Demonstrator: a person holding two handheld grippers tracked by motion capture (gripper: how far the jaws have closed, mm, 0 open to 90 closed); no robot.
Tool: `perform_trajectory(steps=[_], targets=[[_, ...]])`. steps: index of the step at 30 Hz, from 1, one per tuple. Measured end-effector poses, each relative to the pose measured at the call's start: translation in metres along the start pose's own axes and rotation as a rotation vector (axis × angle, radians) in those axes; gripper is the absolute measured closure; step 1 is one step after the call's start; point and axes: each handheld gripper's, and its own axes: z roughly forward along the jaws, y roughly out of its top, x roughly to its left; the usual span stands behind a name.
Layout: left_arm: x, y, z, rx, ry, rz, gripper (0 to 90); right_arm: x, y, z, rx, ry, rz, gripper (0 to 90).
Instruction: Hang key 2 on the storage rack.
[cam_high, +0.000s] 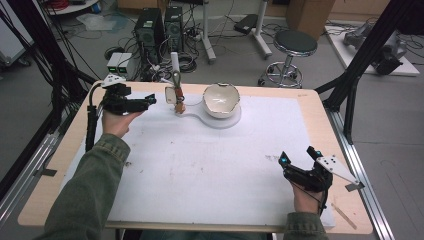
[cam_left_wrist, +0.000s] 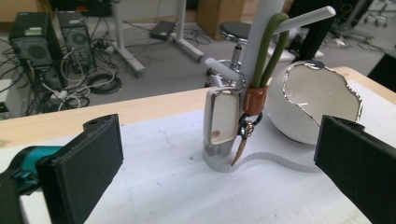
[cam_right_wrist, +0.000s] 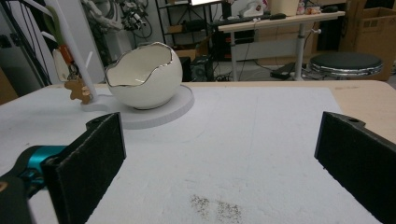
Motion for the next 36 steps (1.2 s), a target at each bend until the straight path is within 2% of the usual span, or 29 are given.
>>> perform_trajectory(steps=[9, 19, 23, 26, 29, 34, 36], targets=[[0.004, -0.013, -0.019, -0.003, 0.025, -0.004, 1.6, 0.0, 0.0, 0.001, 0.001, -0.001, 0.0, 0.7], [0.001, -0.027, -0.04, -0.025, 0.069, 0.038, 1.6, 0.001, 0.0, 0.001, 0.003, 0.001, 0.001, 0.7], [0.001, -0.035, -0.047, -0.035, 0.071, 0.026, 1.6, 0.001, 0.0, 0.001, 0.003, 0.001, 0.001, 0.7], [0.0, -0.041, -0.051, -0.042, 0.094, 0.041, 1.6, 0.001, 0.0, 0.001, 0.003, 0.004, -0.005, 0.7], [-0.001, -0.046, -0.055, -0.054, 0.094, 0.034, 1.6, 0.001, 0.0, 0.001, 0.004, 0.002, -0.004, 0.7], [-0.002, -0.053, -0.061, -0.054, 0.111, 0.046, 1.6, 0.001, 0.0, 0.001, 0.004, 0.005, -0.006, 0.7], [-0.001, -0.056, -0.064, -0.058, 0.102, 0.043, 1.6, 0.001, 0.0, 0.001, 0.002, 0.003, -0.007, 0.7]])
